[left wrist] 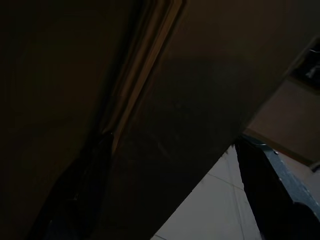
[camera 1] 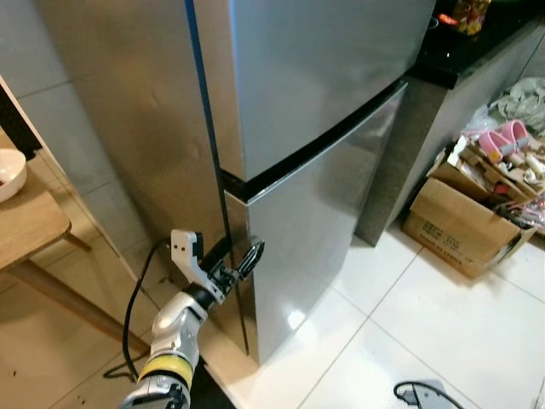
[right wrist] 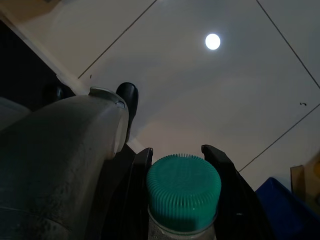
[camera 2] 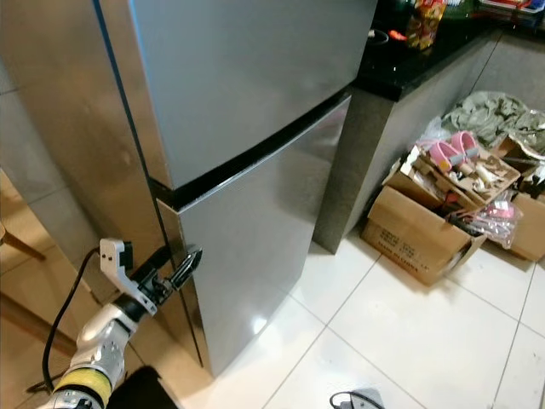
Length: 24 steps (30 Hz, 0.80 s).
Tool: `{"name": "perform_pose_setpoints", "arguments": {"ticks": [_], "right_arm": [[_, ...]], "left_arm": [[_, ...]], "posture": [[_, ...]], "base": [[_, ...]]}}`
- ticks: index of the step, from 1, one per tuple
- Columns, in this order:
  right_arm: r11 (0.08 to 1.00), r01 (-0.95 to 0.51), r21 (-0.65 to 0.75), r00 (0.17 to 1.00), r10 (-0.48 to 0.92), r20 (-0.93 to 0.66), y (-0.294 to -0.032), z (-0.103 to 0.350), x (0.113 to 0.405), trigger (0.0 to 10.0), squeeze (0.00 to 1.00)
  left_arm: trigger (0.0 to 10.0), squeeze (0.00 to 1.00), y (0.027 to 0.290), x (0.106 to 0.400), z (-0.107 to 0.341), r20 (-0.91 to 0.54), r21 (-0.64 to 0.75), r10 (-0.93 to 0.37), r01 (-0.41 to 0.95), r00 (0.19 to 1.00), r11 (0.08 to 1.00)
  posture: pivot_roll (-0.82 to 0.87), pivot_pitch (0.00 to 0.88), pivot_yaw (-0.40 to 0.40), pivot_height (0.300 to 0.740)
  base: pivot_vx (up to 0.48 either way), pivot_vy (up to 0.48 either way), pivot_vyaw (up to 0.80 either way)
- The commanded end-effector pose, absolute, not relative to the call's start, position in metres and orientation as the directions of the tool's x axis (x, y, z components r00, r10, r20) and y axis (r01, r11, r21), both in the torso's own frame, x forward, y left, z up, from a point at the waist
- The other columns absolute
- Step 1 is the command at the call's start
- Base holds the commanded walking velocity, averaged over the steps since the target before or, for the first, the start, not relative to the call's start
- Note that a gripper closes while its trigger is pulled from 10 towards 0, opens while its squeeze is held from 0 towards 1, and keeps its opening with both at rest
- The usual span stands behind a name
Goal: Restocking fridge
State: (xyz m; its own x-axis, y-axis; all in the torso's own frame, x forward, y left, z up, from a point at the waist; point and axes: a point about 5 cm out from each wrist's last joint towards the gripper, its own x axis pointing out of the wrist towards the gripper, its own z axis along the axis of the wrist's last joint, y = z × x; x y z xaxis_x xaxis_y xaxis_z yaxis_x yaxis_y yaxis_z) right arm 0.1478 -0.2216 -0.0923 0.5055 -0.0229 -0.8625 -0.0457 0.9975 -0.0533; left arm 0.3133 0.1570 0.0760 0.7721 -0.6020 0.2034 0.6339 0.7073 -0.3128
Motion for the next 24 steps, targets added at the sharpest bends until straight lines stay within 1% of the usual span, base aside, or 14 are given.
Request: {"name": "perform_pose_setpoints", "arguments": {"ticks": [1,5,6,7,9,10,12,13,18,19,21,22,24], "right_arm": [[0.998,-0.044,-0.055,0.493,-0.026,-0.869,-0.221,-0.094,0.144,10.0,0.00],[0.998,-0.044,-0.054,0.494,-0.026,-0.869,-0.221,-0.094,0.144,10.0,0.00],[0.998,-0.044,-0.055,0.494,-0.026,-0.869,-0.221,-0.094,0.144,10.0,0.00],[0.998,-0.044,-0.055,0.494,-0.026,-0.869,-0.221,-0.094,0.144,10.0,0.00],[0.998,-0.044,-0.054,0.494,-0.026,-0.869,-0.221,-0.094,0.145,10.0,0.00],[0.998,-0.044,-0.054,0.494,-0.026,-0.869,-0.221,-0.094,0.145,10.0,0.00],[0.998,-0.043,-0.053,0.494,-0.025,-0.869,-0.220,-0.094,0.144,10.0,0.00],[0.998,-0.043,-0.053,0.494,-0.025,-0.869,-0.220,-0.094,0.144,10.0,0.00],[0.998,-0.043,-0.051,0.492,-0.023,-0.870,-0.219,-0.094,0.144,10.0,0.00],[0.998,-0.043,-0.051,0.492,-0.023,-0.870,-0.219,-0.094,0.144,10.0,0.00],[0.998,-0.042,-0.050,0.493,-0.023,-0.870,-0.219,-0.094,0.144,10.0,0.00],[0.998,-0.042,-0.050,0.493,-0.023,-0.870,-0.219,-0.094,0.144,10.0,0.00],[0.998,-0.042,-0.049,0.494,-0.022,-0.869,-0.219,-0.094,0.144,10.0,0.00]], "left_arm": [[10.0,0.00,0.129,0.315,0.092,0.281,-0.251,-0.709,0.762,0.647,0.596],[10.0,0.00,0.123,0.313,0.092,0.281,-0.251,-0.735,0.786,0.617,0.565],[10.0,0.00,0.118,0.310,0.091,0.280,-0.250,-0.758,0.807,0.589,0.535],[10.0,0.00,0.118,0.310,0.091,0.280,-0.250,-0.758,0.807,0.589,0.535],[10.0,0.00,0.108,0.305,0.091,0.285,-0.256,-0.793,0.840,0.538,0.478],[10.0,0.00,0.108,0.305,0.091,0.285,-0.256,-0.793,0.840,0.538,0.478],[10.0,0.00,0.092,0.295,0.090,0.294,-0.267,-0.839,0.882,0.458,0.388],[10.0,0.00,0.092,0.295,0.090,0.294,-0.267,-0.839,0.882,0.458,0.388],[10.0,0.00,0.061,0.275,0.088,0.326,-0.308,-0.884,0.922,0.335,0.235],[10.0,0.00,0.061,0.275,0.088,0.326,-0.308,-0.884,0.922,0.335,0.235],[10.0,0.00,0.049,0.267,0.087,0.337,-0.322,-0.893,0.928,0.298,0.188],[10.0,0.00,0.049,0.267,0.087,0.337,-0.322,-0.893,0.928,0.298,0.188],[10.0,0.00,0.041,0.261,0.086,0.339,-0.332,-0.900,0.930,0.276,0.160]], "posture": [[-0.03,0.092,-0.019,0.740],[-0.03,0.091,-0.019,0.740],[-0.03,0.091,-0.019,0.740],[-0.03,0.091,-0.019,0.740],[-0.03,0.090,-0.017,0.740],[-0.03,0.090,-0.017,0.740],[-0.03,0.090,-0.017,0.740],[-0.03,0.090,-0.017,0.740],[-0.03,0.088,-0.014,0.740],[-0.03,0.088,-0.014,0.740],[-0.03,0.086,-0.013,0.740],[-0.03,0.086,-0.013,0.740],[-0.03,0.082,-0.011,0.740]], "base": [[0.000,0.000,0.00],[0.000,0.000,0.00],[0.000,0.000,0.00],[0.000,0.000,0.00],[0.000,0.000,0.00],[0.000,0.000,0.00],[0.000,0.000,0.00],[0.000,0.000,0.00],[0.000,0.000,0.00],[0.000,0.000,0.00],[0.000,0.000,0.00],[0.000,0.000,0.00],[0.000,0.000,0.00]]}}
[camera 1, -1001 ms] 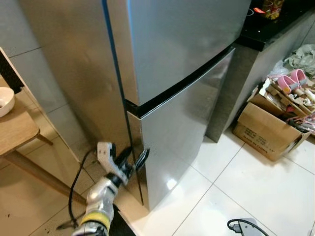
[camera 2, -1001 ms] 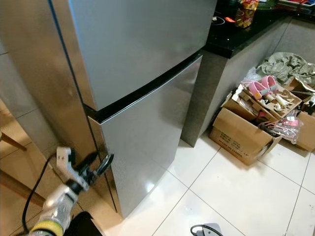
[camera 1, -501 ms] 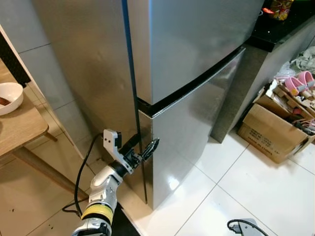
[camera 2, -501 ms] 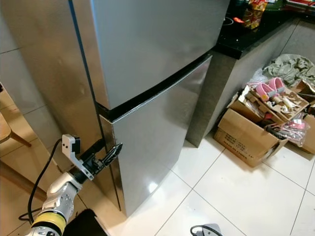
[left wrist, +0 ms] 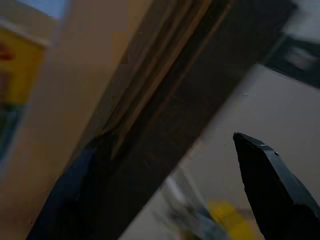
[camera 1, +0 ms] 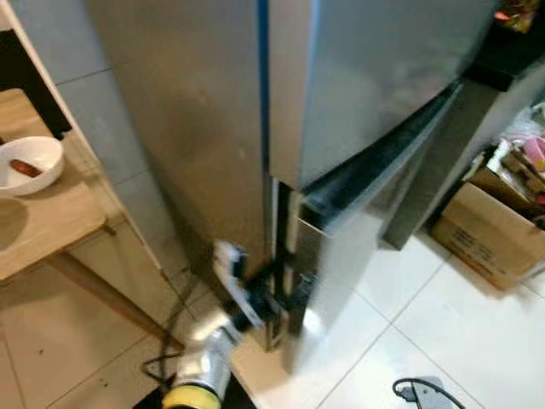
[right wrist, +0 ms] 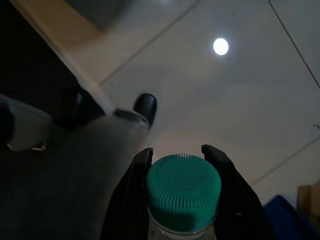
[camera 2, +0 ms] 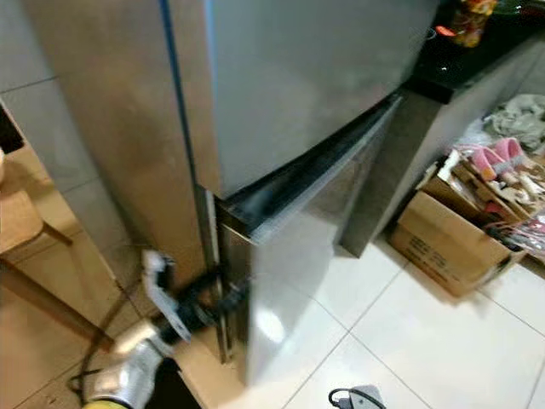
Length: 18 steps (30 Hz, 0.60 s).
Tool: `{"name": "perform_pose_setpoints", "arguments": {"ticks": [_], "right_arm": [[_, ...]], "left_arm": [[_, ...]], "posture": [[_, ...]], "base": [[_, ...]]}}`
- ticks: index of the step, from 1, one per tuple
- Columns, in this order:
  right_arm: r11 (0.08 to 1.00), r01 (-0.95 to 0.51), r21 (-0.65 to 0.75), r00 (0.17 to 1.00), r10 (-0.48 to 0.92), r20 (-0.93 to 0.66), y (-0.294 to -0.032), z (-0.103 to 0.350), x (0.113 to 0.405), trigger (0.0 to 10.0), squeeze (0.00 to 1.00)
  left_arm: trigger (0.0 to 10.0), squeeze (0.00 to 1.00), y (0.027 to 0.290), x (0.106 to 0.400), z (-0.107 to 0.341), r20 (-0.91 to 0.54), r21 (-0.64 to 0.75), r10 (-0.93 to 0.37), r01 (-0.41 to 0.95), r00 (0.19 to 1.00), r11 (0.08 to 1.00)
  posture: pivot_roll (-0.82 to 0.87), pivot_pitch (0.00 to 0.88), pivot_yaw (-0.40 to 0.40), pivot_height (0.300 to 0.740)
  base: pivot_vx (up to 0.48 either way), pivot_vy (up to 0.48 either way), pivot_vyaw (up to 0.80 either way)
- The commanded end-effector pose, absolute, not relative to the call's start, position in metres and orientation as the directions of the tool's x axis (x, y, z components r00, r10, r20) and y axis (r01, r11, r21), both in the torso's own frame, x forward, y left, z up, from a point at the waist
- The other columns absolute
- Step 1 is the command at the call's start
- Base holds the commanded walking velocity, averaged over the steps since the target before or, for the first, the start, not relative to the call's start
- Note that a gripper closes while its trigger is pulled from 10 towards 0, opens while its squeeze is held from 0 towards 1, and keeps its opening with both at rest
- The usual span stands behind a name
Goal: Restocking fridge
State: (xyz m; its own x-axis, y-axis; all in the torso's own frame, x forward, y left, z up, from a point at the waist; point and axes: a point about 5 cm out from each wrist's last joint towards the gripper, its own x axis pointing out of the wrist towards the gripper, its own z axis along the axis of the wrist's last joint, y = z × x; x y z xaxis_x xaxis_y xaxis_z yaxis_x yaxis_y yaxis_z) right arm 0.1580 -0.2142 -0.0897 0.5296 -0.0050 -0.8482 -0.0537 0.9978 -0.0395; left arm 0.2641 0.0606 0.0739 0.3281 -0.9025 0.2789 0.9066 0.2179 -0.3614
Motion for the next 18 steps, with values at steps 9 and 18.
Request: {"name": "perform_pose_setpoints", "arguments": {"ticks": [9,18], "right_arm": [[0.998,-0.042,-0.053,0.489,-0.025,-0.872,-0.222,-0.094,0.143,10.0,0.00],[0.998,-0.043,-0.048,0.485,-0.021,-0.874,-0.220,-0.096,0.139,10.0,0.00]], "left_arm": [[10.0,0.00,0.032,0.243,0.077,0.301,-0.398,-0.933,0.915,0.196,0.064],[10.0,0.00,0.067,0.243,0.026,0.072,-0.500,-0.911,0.805,0.405,0.319]], "posture": [[-0.04,0.078,-0.015,0.740],[-0.04,0.080,-0.014,0.740]], "base": [[0.000,0.000,0.00],[0.000,0.000,0.00]]}}
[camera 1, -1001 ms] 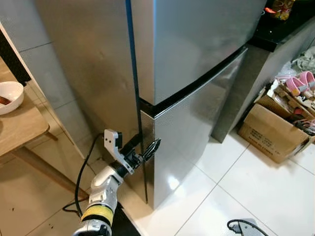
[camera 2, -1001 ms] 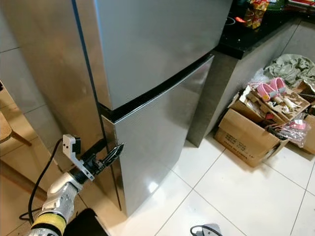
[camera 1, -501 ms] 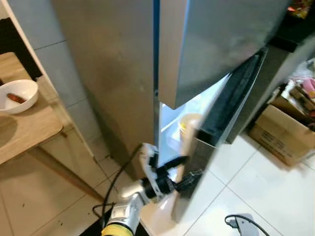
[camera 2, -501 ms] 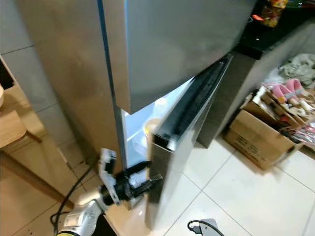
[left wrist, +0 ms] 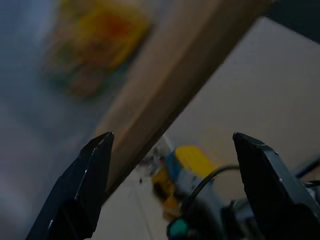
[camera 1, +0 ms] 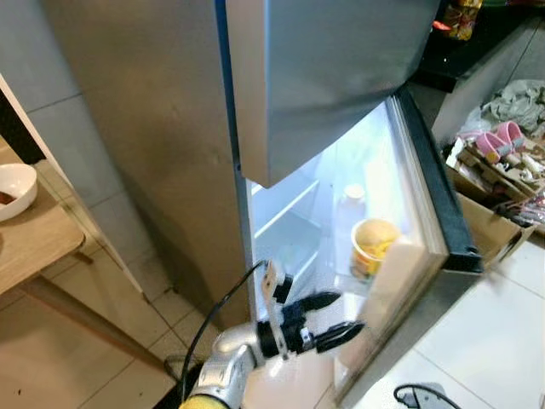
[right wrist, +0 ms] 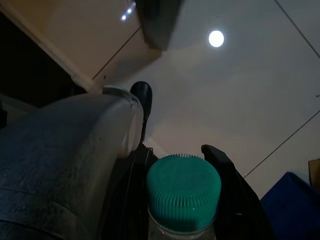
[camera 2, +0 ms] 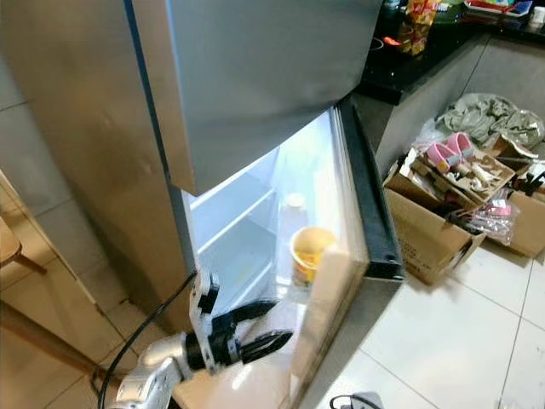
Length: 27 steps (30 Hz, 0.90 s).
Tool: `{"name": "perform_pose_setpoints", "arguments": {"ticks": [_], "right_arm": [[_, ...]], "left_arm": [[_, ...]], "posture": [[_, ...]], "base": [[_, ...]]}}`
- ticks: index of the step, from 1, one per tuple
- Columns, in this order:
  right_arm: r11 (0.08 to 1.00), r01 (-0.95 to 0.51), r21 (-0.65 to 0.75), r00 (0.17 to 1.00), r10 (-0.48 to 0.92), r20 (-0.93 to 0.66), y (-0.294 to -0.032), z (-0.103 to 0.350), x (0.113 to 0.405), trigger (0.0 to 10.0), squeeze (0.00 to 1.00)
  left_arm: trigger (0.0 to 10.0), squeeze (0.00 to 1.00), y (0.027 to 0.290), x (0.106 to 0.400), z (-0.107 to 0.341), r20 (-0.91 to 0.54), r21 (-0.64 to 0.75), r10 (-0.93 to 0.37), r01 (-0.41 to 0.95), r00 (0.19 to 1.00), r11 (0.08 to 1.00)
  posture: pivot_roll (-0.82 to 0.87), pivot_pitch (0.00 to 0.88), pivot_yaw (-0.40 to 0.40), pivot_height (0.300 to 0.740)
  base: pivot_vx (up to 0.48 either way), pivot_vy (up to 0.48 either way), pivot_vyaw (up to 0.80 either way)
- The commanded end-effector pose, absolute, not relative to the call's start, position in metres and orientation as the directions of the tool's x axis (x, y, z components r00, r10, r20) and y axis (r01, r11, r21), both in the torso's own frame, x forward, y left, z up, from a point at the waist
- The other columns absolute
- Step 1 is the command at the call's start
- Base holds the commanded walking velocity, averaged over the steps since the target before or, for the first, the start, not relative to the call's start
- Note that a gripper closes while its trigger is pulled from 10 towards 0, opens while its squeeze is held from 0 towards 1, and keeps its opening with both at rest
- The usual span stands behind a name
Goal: Restocking fridge
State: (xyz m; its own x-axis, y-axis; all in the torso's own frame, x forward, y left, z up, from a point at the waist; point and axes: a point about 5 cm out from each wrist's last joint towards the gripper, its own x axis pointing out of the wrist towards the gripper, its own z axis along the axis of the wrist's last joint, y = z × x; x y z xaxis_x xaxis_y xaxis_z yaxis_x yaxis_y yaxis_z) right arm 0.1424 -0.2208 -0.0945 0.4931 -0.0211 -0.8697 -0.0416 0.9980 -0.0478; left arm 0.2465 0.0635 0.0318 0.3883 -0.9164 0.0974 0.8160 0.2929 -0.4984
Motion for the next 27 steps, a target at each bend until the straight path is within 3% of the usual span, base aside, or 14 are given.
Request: {"name": "perform_pose_setpoints", "arguments": {"ticks": [1,3,4,5,10,17,18,27], "right_arm": [[0.998,-0.047,-0.047,0.485,-0.019,-0.874,-0.220,-0.096,0.139,10.0,0.00],[0.996,-0.068,-0.051,0.491,-0.011,-0.871,-0.218,-0.095,0.140,10.0,0.00],[0.996,-0.068,-0.051,0.491,-0.011,-0.871,-0.218,-0.095,0.140,10.0,0.00],[0.991,-0.113,-0.065,0.507,0.001,-0.862,-0.217,-0.094,0.144,10.0,0.00],[0.974,-0.212,-0.082,0.572,0.056,-0.818,-0.213,-0.086,0.161,10.0,0.00],[0.943,-0.313,-0.117,0.679,0.136,-0.721,-0.207,-0.067,0.197,10.0,0.00],[0.931,-0.345,-0.120,0.723,0.183,-0.666,-0.203,-0.055,0.214,10.0,0.00],[0.862,-0.478,-0.169,0.796,0.343,-0.498,-0.179,-0.018,0.262,10.0,0.00]], "left_arm": [[10.0,0.00,0.072,0.243,0.022,0.054,-0.517,-0.903,0.785,0.427,0.341],[10.0,0.00,0.095,0.238,0.002,-0.051,-0.560,-0.859,0.697,0.510,0.447],[10.0,0.00,0.095,0.238,0.002,-0.051,-0.560,-0.859,0.697,0.510,0.447],[10.0,0.00,0.111,0.233,-0.011,-0.132,-0.574,-0.811,0.623,0.570,0.531],[10.0,0.00,0.138,0.220,-0.034,-0.290,-0.565,-0.694,0.467,0.659,0.680],[10.0,0.00,0.162,0.192,-0.061,-0.490,-0.510,-0.533,0.269,0.690,0.817],[10.0,0.00,0.170,0.182,-0.068,-0.534,-0.508,-0.470,0.178,0.703,0.843],[10.0,0.00,0.188,0.157,-0.083,-0.651,-0.451,-0.319,-0.012,0.689,0.893]], "posture": [[-0.04,0.081,-0.012,0.740],[-0.04,0.079,-0.013,0.740],[-0.04,0.079,-0.013,0.740],[-0.04,0.079,-0.013,0.740],[-0.04,0.080,-0.013,0.740],[-0.05,0.082,-0.017,0.740],[-0.05,0.082,-0.017,0.740],[-0.05,0.085,-0.020,0.740]], "base": [[0.000,0.000,0.00],[0.000,0.000,0.00],[0.000,0.000,0.00],[0.000,0.000,0.00],[0.000,0.000,0.00],[0.000,0.000,0.00],[0.000,0.000,0.00],[0.000,0.000,0.00]]}}
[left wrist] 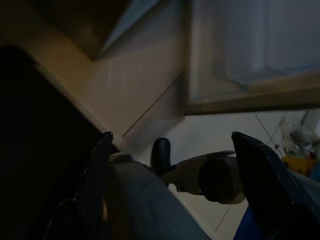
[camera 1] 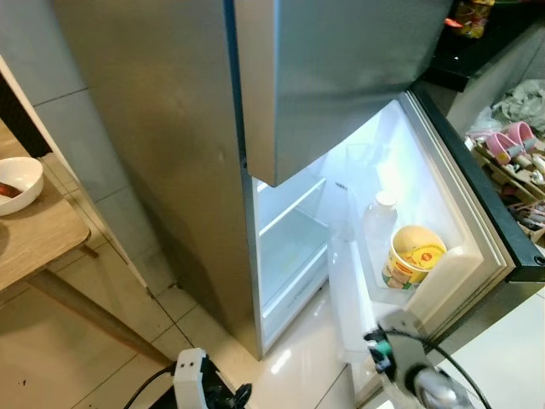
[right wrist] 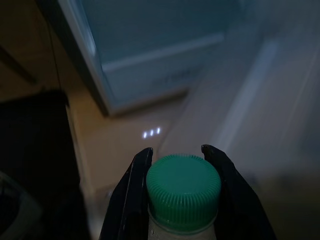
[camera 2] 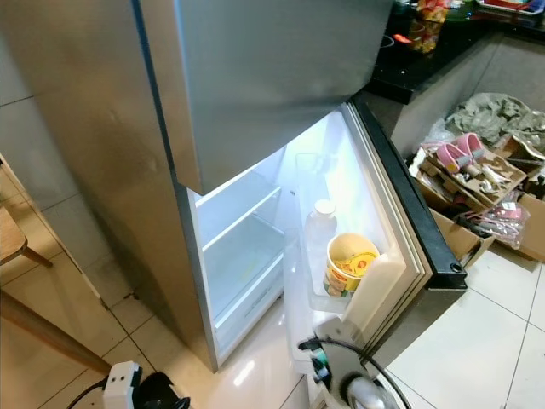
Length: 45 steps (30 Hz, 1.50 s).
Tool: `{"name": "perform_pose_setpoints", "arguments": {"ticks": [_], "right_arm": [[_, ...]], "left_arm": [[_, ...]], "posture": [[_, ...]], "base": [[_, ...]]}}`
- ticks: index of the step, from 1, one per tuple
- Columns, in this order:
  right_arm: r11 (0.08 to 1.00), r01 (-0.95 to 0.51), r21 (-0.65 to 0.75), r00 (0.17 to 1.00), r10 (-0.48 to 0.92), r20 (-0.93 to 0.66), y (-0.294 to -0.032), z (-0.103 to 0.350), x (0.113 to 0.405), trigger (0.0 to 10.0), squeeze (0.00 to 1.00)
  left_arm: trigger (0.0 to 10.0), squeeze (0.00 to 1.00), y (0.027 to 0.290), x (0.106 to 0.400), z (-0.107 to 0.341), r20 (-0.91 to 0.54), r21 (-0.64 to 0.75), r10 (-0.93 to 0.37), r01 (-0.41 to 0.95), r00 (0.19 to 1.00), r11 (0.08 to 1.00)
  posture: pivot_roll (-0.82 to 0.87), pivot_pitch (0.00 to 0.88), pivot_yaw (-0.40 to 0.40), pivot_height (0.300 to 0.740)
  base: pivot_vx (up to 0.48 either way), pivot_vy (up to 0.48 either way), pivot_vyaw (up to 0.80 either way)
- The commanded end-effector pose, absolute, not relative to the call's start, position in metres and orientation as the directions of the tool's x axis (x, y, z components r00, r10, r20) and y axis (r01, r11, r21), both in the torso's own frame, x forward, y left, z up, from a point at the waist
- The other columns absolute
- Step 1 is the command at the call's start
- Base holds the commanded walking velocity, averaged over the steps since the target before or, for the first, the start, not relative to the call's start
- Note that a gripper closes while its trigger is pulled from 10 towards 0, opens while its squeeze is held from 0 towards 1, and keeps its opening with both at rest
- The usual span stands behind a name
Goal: Restocking fridge
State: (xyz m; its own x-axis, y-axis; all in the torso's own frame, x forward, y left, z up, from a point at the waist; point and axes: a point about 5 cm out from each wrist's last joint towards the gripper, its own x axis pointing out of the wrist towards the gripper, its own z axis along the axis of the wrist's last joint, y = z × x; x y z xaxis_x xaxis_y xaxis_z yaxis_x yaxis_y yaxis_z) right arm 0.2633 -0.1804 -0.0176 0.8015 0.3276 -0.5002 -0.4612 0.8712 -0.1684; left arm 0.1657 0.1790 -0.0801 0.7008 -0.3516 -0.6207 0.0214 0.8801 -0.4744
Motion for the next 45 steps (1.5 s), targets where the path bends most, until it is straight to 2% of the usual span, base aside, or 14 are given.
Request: {"name": "perform_pose_setpoints", "arguments": {"ticks": [1,15,22,29,31,32,34,36,39,42,45], "right_arm": [[0.851,-0.492,-0.181,0.802,0.363,-0.475,-0.176,-0.013,0.267,10.0,0.00],[0.788,-0.520,-0.329,0.849,0.433,-0.303,-0.169,0.032,0.305,10.0,0.00],[0.796,-0.467,-0.386,0.881,0.382,-0.279,-0.181,0.046,0.317,10.0,0.00],[0.834,-0.342,-0.432,0.927,0.225,-0.300,-0.213,0.046,0.316,10.0,0.00],[0.846,-0.264,-0.464,0.941,0.122,-0.315,-0.238,0.044,0.310,10.0,0.00],[0.846,-0.264,-0.464,0.941,0.122,-0.315,-0.238,0.044,0.310,10.0,0.00],[0.855,-0.208,-0.474,0.947,0.054,-0.318,-0.256,0.044,0.304,10.0,0.00],[0.858,-0.099,-0.505,0.947,-0.075,-0.312,-0.290,0.048,0.293,10.0,0.00],[0.839,-0.006,-0.544,0.936,-0.187,-0.298,-0.318,0.053,0.283,10.0,0.00],[0.835,0.030,-0.550,0.931,-0.223,-0.288,-0.328,0.056,0.279,10.0,0.00],[0.853,0.024,-0.521,0.933,-0.206,-0.294,-0.326,0.053,0.278,10.0,0.00]], "left_arm": [[10.0,0.00,0.189,0.154,-0.085,-0.664,-0.441,-0.310,-0.022,0.680,0.897],[10.0,0.00,0.189,0.138,-0.092,-0.707,-0.420,-0.288,-0.056,0.646,0.906],[10.0,0.00,0.185,0.140,-0.092,-0.700,-0.429,-0.296,-0.051,0.650,0.902],[10.0,0.00,0.183,0.139,-0.092,-0.697,-0.435,-0.303,-0.048,0.650,0.899],[10.0,0.00,0.183,0.136,-0.093,-0.700,-0.437,-0.304,-0.052,0.646,0.898],[10.0,0.00,0.183,0.136,-0.093,-0.700,-0.437,-0.304,-0.052,0.646,0.898],[10.0,0.00,0.183,0.135,-0.094,-0.700,-0.438,-0.305,-0.050,0.645,0.898],[10.0,0.00,0.183,0.134,-0.094,-0.700,-0.439,-0.305,-0.052,0.645,0.897],[10.0,0.00,0.183,0.134,-0.094,-0.703,-0.436,-0.306,-0.050,0.642,0.898],[10.0,0.00,0.183,0.134,-0.094,-0.704,-0.434,-0.305,-0.049,0.641,0.899],[10.0,0.00,0.183,0.136,-0.094,-0.703,-0.434,-0.307,-0.044,0.642,0.900]], "posture": [[-0.05,0.084,-0.021,0.740],[-0.04,0.087,-0.028,0.740],[-0.05,0.094,-0.033,0.740],[-0.04,0.099,-0.039,0.740],[-0.04,0.099,-0.040,0.740],[-0.04,0.099,-0.040,0.740],[-0.04,0.099,-0.042,0.740],[-0.04,0.099,-0.043,0.740],[-0.04,0.099,-0.046,0.740],[-0.04,0.096,-0.046,0.740],[-0.05,0.089,-0.044,0.740]], "base": [[0.000,0.000,0.00],[0.000,0.000,0.00],[0.000,0.000,0.00],[0.000,0.000,0.00],[0.000,0.000,0.00],[0.000,0.000,0.00],[0.000,0.000,0.00],[0.000,0.000,0.00],[0.000,0.000,0.00],[0.000,0.000,0.00],[0.000,0.000,0.00]]}}
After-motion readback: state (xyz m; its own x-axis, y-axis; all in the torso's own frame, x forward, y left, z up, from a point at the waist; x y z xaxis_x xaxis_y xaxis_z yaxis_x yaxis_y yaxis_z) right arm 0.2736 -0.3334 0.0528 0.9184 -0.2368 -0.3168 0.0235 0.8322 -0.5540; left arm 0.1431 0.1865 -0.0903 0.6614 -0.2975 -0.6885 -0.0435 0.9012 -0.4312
